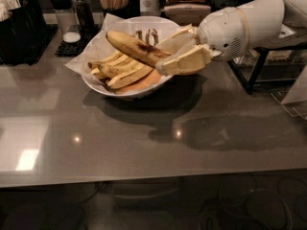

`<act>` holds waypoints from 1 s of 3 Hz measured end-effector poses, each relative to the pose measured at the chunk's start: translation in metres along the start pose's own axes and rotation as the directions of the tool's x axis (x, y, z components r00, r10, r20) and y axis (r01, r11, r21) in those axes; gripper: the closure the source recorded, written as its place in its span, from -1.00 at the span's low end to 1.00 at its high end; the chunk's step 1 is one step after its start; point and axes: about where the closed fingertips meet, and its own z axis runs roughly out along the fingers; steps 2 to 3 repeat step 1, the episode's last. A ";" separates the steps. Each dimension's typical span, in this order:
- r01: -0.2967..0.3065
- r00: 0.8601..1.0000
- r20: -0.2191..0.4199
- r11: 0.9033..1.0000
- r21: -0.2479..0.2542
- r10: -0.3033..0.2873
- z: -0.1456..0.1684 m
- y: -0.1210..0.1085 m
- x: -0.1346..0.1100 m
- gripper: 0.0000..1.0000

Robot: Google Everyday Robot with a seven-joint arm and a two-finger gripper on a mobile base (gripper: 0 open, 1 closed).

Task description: Pick banana from white bowl

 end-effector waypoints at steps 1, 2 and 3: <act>-0.003 1.000 0.000 1.000 0.004 0.003 -0.004 0.003 0.001 1.00; -0.003 1.000 0.000 1.000 0.004 0.003 -0.004 0.003 0.001 1.00; -0.003 1.000 0.000 1.000 0.004 0.003 -0.004 0.003 0.001 1.00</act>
Offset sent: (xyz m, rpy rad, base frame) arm 0.0000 0.0000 0.0000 0.0000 0.0000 0.0000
